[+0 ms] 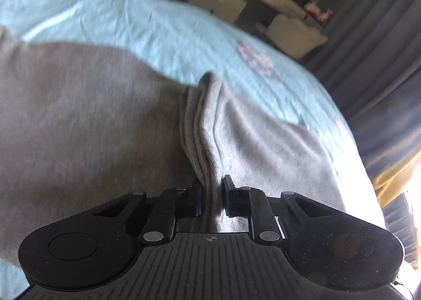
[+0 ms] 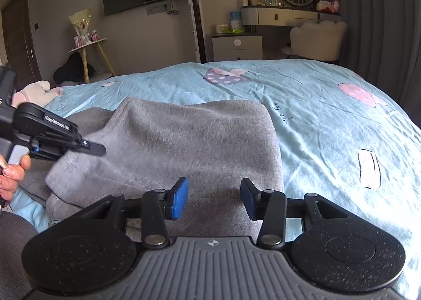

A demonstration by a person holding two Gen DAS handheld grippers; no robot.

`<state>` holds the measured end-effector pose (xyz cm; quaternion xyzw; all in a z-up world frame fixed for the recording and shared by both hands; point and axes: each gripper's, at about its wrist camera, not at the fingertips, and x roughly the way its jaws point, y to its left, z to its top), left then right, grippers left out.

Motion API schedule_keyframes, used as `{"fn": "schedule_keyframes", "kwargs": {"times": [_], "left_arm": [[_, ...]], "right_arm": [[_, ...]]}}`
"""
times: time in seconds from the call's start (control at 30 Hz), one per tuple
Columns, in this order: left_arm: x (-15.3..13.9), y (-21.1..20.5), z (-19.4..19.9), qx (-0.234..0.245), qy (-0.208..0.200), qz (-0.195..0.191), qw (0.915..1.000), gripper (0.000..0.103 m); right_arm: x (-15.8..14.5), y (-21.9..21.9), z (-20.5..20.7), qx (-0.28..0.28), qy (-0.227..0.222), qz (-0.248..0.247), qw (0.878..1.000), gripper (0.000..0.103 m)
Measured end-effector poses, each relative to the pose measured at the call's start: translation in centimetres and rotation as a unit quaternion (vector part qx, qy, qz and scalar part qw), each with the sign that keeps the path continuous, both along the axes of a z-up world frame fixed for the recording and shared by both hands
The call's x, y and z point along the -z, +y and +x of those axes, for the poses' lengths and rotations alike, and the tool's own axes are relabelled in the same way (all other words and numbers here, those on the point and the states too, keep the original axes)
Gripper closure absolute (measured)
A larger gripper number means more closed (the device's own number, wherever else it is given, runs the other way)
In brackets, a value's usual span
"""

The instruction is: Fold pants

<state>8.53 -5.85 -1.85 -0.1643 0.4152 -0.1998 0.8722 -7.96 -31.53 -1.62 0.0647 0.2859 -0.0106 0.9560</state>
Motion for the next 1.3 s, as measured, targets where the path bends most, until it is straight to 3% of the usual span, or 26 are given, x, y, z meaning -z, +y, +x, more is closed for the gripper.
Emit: {"fn": "schedule_keyframes", "kwargs": {"times": [0.07,0.13,0.2,0.23,0.3,0.37,0.4,0.47,0.53,0.6,0.73,0.9,1.03,1.07,1.13,1.2,1.23,1.3], "left_arm": [[-0.1,0.0,-0.2,-0.011,-0.017,0.017,0.9997,0.085],[1.0,0.4,0.8,-0.019,0.022,0.013,0.9995,0.082],[1.7,1.2,1.4,-0.038,0.051,0.008,0.9979,0.070],[1.5,1.9,1.3,-0.051,0.048,-0.001,0.9975,0.067],[0.3,3.5,0.3,-0.092,0.020,-0.001,0.9956,0.044],[-1.1,6.1,-1.0,-0.126,-0.017,-0.001,0.9918,0.031],[-1.6,7.9,-1.7,-0.141,-0.031,-0.006,0.9895,0.026],[-2.2,11.9,-3.0,-0.186,-0.041,-0.020,0.9815,0.025],[-2.3,16.2,-4.2,-0.242,-0.039,-0.030,0.9691,0.025],[-1.9,20.2,-5.2,-0.285,-0.034,-0.034,0.9572,0.025],[0.2,25.6,-5.7,-0.346,-0.011,-0.050,0.9368,0.027],[4.6,29.4,-4.5,-0.362,0.035,-0.160,0.9176,0.030],[6.0,30.8,-2.5,-0.374,0.024,-0.215,0.9018,0.032],[6.2,31.1,-2.0,-0.375,0.027,-0.238,0.8954,0.035],[6.8,31.8,-1.0,-0.380,0.039,-0.277,0.8814,0.051],[7.6,32.4,0.1,-0.382,0.062,-0.298,0.8726,0.078],[7.7,32.7,0.3,-0.381,0.066,-0.299,0.8720,0.080],[7.0,32.7,0.1,-0.372,0.051,-0.283,0.8823,0.084]], "right_arm": [[0.1,-0.2,0.0,0.007,0.001,0.004,1.000,0.059],[0.2,-0.6,0.1,0.014,0.005,0.010,1.000,0.059],[0.3,-0.9,0.2,0.023,0.008,0.015,1.000,0.059],[0.3,-1.0,0.2,0.025,0.009,0.018,0.999,0.058],[0.3,-1.2,0.1,0.028,0.008,0.022,0.999,0.058],[0.3,-1.3,0.1,0.030,0.007,0.025,0.999,0.056],[0.2,-1.3,0.1,0.029,0.007,0.025,0.999,0.056],[0.2,-1.3,0.1,0.024,0.005,0.028,0.999,0.054],[0.2,-1.2,0.0,0.018,-0.001,0.038,0.999,0.042],[0.1,-1.2,0.0,0.012,-0.007,0.051,0.999,0.038],[0.3,-0.8,0.4,0.008,0.000,0.049,0.999,0.038],[0.3,-0.5,0.6,0.009,0.003,0.041,0.999,0.035],[0.4,-0.4,0.9,0.012,0.008,0.037,0.999,0.035],[0.4,-0.3,0.9,0.012,0.009,0.035,0.999,0.035],[0.5,-0.1,1.1,0.014,0.012,0.029,0.999,0.034],[0.4,0.1,1.2,0.014,0.012,0.023,1.000,0.034],[0.3,0.2,1.3,0.014,0.011,0.022,1.000,0.034],[0.2,0.2,1.2,0.016,0.009,0.021,1.000,0.034]]}}
